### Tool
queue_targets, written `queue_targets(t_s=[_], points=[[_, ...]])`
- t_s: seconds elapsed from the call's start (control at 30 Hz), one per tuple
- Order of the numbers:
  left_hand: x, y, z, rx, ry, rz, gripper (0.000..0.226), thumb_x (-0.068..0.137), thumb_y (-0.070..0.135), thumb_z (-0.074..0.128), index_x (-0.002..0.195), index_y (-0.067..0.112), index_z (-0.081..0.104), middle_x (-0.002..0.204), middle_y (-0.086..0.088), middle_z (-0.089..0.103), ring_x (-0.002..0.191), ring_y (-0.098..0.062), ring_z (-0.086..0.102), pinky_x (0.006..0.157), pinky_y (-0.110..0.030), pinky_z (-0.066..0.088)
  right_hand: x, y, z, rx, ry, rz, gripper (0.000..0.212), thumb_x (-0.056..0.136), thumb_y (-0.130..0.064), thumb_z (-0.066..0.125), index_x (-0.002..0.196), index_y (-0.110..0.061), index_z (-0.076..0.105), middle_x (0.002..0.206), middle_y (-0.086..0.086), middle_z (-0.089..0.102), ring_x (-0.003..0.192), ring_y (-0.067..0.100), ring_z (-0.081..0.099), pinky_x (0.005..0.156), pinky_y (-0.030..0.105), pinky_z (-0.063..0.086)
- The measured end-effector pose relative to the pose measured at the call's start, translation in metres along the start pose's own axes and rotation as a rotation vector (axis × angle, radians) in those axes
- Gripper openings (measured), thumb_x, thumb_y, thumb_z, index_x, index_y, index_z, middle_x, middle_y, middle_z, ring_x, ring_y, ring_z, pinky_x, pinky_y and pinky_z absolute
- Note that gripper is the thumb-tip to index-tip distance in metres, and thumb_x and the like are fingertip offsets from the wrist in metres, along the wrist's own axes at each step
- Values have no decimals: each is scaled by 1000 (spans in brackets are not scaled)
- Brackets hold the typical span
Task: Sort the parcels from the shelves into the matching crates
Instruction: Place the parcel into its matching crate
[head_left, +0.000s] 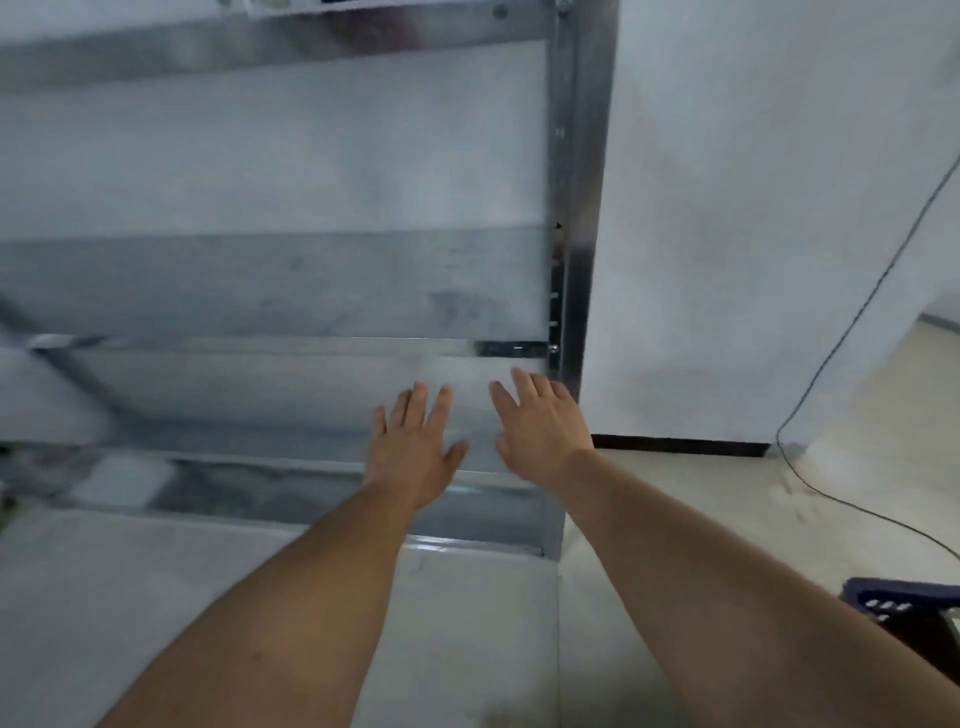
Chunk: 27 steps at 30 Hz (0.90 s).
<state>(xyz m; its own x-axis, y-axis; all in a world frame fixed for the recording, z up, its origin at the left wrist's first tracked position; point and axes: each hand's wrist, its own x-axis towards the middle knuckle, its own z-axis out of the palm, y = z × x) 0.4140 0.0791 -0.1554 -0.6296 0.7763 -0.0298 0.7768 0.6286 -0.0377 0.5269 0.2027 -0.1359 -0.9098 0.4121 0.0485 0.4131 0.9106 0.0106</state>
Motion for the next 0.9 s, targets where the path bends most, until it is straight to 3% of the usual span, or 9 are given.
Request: queue_targets(t_s=[0.2, 0.43, 0.67, 0.9], points=[[-19, -115, -1, -44, 40, -209, 75, 94, 62, 29, 151, 34, -10, 160, -7, -10, 148, -26, -5, 117, -53, -2, 69, -104, -13, -40, 23, -212, 66, 94, -41, 46, 150, -18, 19, 157, 18, 11, 140, 34, 21, 113, 46, 23], [-29, -278, -13, -88, 102, -374, 82, 91, 65, 35, 149, 35, -15, 159, -6, -16, 148, -25, -8, 118, -50, 0, 159, -250, -29, -48, 17, -371, 65, 98, -41, 41, 152, -19, 11, 159, 14, 5, 141, 32, 18, 108, 45, 31], [-68, -442, -15, -48, 143, -546, 83, 91, 63, 37, 149, 34, -15, 160, -7, -14, 148, -25, -6, 118, -46, 2, 233, -410, -39, -52, 83, -533, 67, 95, -41, 47, 150, -18, 17, 154, 15, 16, 137, 32, 25, 102, 42, 34], [-99, -545, 2, -75, 128, -714, 79, 90, 67, 31, 151, 35, -8, 160, -7, -13, 148, -25, -7, 119, -47, -1, 275, -529, -33, -56, 64, -705, 71, 96, -44, 46, 152, -18, 12, 150, 15, 22, 134, 30, 27, 102, 43, 34]])
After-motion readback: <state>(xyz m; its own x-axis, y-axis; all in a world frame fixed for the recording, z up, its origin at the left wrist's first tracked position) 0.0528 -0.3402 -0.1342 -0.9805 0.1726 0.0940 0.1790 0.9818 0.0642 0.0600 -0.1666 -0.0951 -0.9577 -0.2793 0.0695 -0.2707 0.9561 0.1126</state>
